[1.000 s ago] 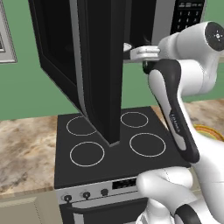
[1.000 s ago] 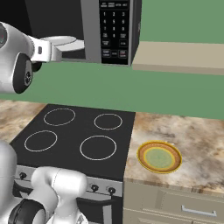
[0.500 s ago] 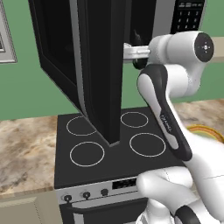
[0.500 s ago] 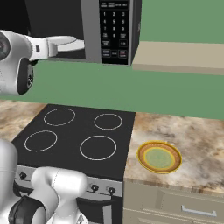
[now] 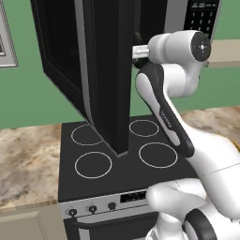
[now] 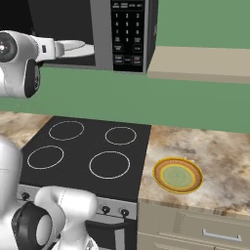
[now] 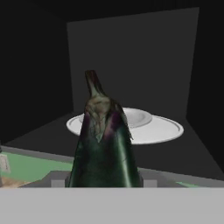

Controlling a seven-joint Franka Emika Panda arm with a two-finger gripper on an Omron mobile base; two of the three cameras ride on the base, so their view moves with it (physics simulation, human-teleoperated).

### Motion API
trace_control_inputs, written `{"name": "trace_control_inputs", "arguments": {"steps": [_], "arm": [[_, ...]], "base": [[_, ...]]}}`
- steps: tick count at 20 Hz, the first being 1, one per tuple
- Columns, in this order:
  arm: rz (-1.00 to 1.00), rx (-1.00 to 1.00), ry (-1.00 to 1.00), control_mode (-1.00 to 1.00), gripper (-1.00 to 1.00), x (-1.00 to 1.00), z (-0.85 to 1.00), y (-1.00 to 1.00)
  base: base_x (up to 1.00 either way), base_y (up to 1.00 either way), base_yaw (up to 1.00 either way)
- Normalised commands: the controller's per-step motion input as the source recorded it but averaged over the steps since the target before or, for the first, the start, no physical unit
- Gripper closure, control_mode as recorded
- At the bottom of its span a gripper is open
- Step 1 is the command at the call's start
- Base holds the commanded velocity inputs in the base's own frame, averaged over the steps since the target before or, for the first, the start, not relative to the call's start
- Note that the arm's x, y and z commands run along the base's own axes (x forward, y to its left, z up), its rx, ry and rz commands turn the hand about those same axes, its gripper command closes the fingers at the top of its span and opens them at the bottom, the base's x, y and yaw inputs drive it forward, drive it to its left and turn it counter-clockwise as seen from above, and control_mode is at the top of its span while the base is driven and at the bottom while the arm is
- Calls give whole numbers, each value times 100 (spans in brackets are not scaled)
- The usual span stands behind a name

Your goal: Pick the eggplant from the counter and place it in the microwave. Then turn on the microwave.

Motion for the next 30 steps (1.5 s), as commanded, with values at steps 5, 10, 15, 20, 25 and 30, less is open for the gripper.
{"name": "trace_control_inputs", "arguments": {"steps": [5,10,15,20,25,30], "arm": [[1,-1,0,-100,100,31,14,19],[2,-1,0,-100,100,33,8,14],[3,0,0,-100,100,37,5,6],[3,0,0,-100,100,38,6,10],[2,0,0,-100,100,34,5,17],[0,-1,0,-100,100,34,3,9]], "base": [[0,0,0],[0,0,0],[0,0,0],[0,0,0],[0,0,0],[0,0,0]]}}
